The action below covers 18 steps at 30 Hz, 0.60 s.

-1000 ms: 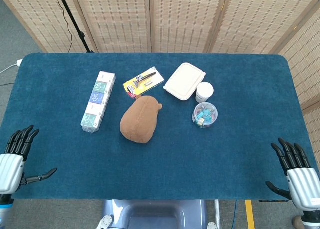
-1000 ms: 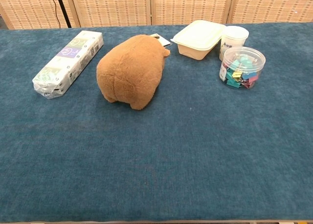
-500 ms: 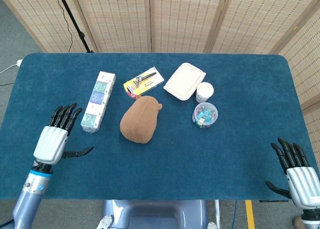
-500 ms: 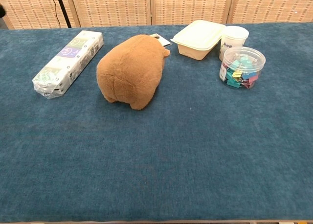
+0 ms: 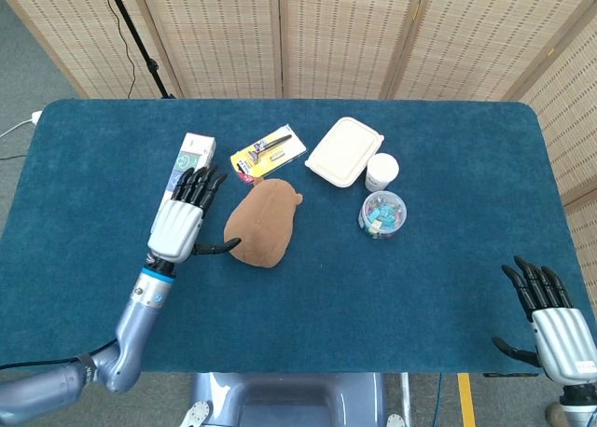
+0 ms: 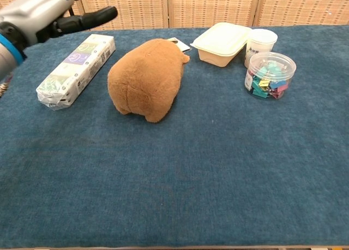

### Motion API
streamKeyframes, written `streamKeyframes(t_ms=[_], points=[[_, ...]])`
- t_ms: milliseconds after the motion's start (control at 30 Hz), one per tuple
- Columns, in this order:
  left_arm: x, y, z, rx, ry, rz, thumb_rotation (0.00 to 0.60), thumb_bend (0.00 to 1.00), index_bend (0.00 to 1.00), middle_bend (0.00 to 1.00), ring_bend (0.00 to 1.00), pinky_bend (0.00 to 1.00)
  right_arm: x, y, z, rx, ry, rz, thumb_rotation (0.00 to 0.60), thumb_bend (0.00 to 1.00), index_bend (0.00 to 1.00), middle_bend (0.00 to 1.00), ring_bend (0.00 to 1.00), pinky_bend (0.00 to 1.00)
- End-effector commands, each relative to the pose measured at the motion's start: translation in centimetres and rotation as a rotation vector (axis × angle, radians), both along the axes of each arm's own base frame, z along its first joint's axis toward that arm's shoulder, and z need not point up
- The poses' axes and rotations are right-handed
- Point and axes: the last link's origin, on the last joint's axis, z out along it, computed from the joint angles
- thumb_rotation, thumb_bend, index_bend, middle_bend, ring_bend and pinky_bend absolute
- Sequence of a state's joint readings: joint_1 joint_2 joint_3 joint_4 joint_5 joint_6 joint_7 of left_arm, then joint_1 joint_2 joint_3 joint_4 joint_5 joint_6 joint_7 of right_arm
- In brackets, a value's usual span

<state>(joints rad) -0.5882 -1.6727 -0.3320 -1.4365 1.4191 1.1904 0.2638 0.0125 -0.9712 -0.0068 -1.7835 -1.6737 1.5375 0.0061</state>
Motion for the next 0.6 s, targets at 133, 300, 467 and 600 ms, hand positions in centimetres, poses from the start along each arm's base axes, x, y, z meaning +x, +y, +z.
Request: streamKeyframes(t_ms=[133, 300, 467, 600], points=[[1.9, 2.4, -4.6, -0.081, -0.04, 0.068, 0.0, 0.0, 0.0, 0.0, 0.0, 0.0, -0.1, -0.1, 0.1, 0.015, -0.018, -0.005, 0.6, 0.0, 0.0, 0.0, 0.0, 0.0], [2.9, 3.5, -6.8, -0.105, -0.029, 0.094, 0.0, 0.0, 0.0, 0.0, 0.0, 0.0, 0.0, -0.1, 0.2, 0.038, -0.051, 0.002, 0.6, 0.0, 0.0, 0.0, 0.0, 0.0], [4.1, 4.2, -8.2, -0.11, -0.043, 0.095, 0.0, 0.0, 0.0, 0.0, 0.0, 0.0, -0.2, -0.2, 0.2, 0.055, -0.054, -0.004, 0.6, 0.0, 0.0, 0.0, 0.0, 0.0], [4.7, 4.4, -9.3, -0.107, -0.049, 0.079, 0.0, 0.0, 0.0, 0.0, 0.0, 0.0, -0.4, -0.3, 0.2, 0.06, -0.06, -0.01, 0.6, 0.0, 0.0, 0.0, 0.0, 0.0]])
